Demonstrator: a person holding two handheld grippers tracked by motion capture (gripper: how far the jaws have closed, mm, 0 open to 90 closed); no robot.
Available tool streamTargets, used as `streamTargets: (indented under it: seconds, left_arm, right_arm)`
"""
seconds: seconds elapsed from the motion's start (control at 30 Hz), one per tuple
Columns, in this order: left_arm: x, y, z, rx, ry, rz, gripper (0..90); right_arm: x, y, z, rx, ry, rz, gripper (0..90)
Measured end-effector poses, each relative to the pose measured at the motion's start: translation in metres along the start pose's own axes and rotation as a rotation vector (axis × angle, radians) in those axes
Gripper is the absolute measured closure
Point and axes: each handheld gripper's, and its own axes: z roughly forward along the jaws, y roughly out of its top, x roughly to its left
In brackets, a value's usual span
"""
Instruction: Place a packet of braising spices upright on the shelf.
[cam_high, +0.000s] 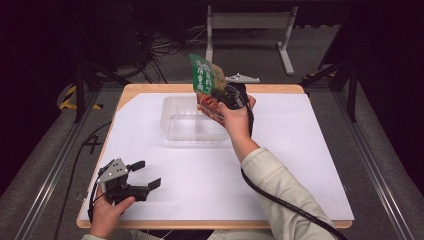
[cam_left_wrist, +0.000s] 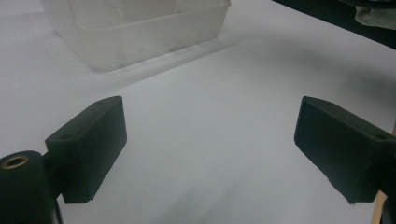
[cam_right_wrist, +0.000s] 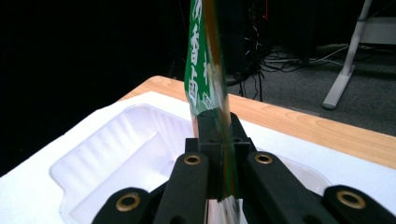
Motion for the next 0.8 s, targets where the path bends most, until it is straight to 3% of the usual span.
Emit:
streamTargets:
  seconds: [0.4, 0.8]
  left_arm:
    - [0.0, 0.001, 0.002, -0.001, -0.003, 0.011, 10.2]
    - [0.0, 0.003, 0.005, 0.01, -0.014, 0.019, 10.2]
  right_arm:
    - [-0.004, -0.015, 0.005, 0.001, 0.003, -0.003, 89.4]
    - [-0.01, -0.025, 0.0, 0.013, 0.0, -0.011, 87.6]
